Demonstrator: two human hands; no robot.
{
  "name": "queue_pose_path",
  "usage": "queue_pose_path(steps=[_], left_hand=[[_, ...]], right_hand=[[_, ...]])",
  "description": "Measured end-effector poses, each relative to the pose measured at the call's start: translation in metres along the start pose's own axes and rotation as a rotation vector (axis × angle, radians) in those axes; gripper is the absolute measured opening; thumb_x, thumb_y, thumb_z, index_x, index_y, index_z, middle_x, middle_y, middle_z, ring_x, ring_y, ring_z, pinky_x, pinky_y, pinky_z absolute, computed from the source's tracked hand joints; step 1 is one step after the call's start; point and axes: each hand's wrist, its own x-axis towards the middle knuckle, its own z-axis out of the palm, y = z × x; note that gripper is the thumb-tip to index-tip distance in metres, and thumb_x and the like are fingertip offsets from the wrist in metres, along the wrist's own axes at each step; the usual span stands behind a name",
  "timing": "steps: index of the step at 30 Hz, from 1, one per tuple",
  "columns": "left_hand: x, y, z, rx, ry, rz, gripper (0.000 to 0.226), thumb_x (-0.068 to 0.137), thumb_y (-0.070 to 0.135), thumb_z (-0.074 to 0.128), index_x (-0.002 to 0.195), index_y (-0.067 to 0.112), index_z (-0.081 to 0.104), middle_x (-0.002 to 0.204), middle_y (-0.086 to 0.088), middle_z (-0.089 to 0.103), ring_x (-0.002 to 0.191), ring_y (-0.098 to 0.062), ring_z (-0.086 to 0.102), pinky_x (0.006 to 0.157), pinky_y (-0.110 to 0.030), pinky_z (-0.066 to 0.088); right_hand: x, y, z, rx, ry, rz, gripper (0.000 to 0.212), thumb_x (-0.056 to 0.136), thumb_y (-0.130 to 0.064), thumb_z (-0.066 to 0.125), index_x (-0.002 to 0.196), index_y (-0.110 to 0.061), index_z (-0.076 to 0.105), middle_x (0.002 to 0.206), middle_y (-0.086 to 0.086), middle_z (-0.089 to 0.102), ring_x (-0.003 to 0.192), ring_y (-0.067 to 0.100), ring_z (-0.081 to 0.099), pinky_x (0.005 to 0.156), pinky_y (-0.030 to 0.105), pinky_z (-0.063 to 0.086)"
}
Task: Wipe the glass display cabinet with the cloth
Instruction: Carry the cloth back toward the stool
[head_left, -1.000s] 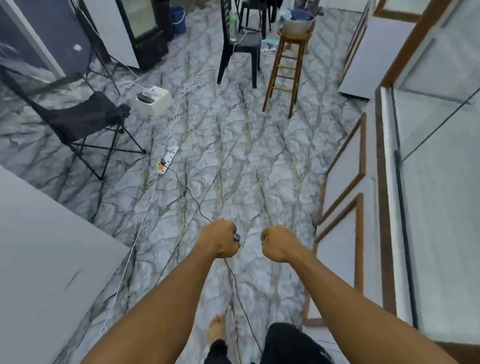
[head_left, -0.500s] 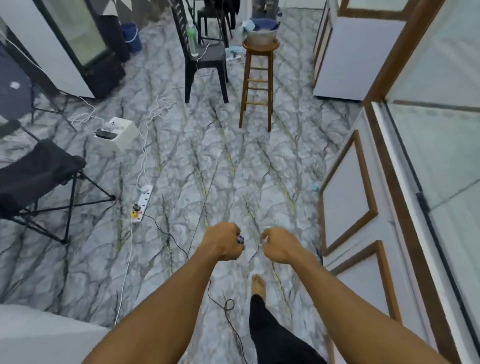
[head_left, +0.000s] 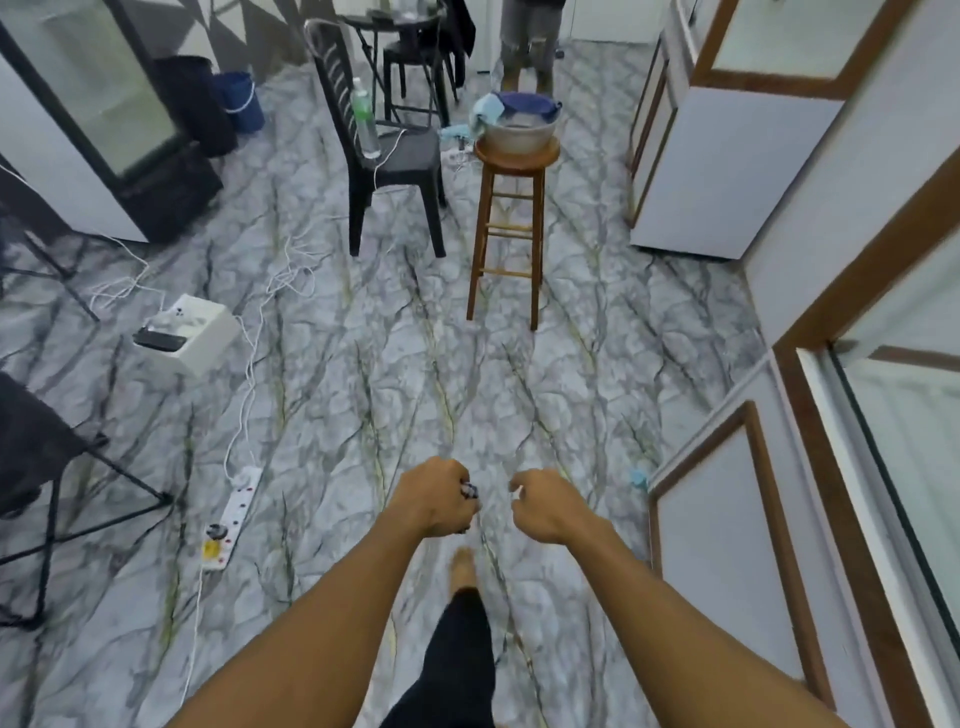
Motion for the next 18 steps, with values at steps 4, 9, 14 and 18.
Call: queue_pose_path(steps=[4, 9, 14, 18], left_hand=[[0.117, -0.002, -0.047, -0.018, 0.001, 0.025, 0.033, 0.086, 0.037, 0.067, 0.063, 0.017, 0.055, 0.064, 0.001, 0.06, 0.064, -0.021, 0.059, 0.055, -0.028, 0.04], [0.239, 0.014, -0.117, -0.03, -0.057, 0.064, 0.03, 0.085, 0.037, 0.065, 0.064, 0.018, 0.055, 0.069, -0.001, 0.067, 0.072, -0.023, 0.068, 0.063, -0.032, 0.054], [0.357, 0.029, -0.182, -0.013, -0.03, 0.095, 0.036, 0.086, 0.034, 0.067, 0.058, 0.019, 0.05, 0.06, 0.002, 0.056, 0.061, -0.019, 0.057, 0.05, -0.027, 0.038], [0.468, 0.038, -0.226, -0.016, -0.002, 0.081, 0.031, 0.084, 0.037, 0.066, 0.061, 0.021, 0.054, 0.067, 0.001, 0.067, 0.067, -0.019, 0.066, 0.051, -0.026, 0.039]], right_hand=[[0.102, -0.009, -0.068, -0.048, 0.004, -0.001, 0.047, 0.099, -0.021, 0.046, 0.146, -0.017, 0.051, 0.141, 0.012, 0.057, 0.123, 0.029, 0.058, 0.094, 0.034, 0.049], [0.203, -0.021, -0.16, -0.032, 0.051, 0.022, 0.048, 0.1, -0.021, 0.047, 0.147, -0.016, 0.051, 0.139, 0.012, 0.058, 0.121, 0.03, 0.059, 0.089, 0.031, 0.047], [0.302, -0.025, -0.237, 0.0, 0.058, 0.036, 0.046, 0.098, -0.02, 0.048, 0.144, -0.015, 0.054, 0.138, 0.012, 0.059, 0.12, 0.03, 0.059, 0.092, 0.031, 0.048], [0.402, -0.021, -0.308, -0.03, 0.046, 0.011, 0.047, 0.095, -0.017, 0.05, 0.142, -0.015, 0.055, 0.141, 0.012, 0.057, 0.123, 0.029, 0.058, 0.097, 0.033, 0.05]])
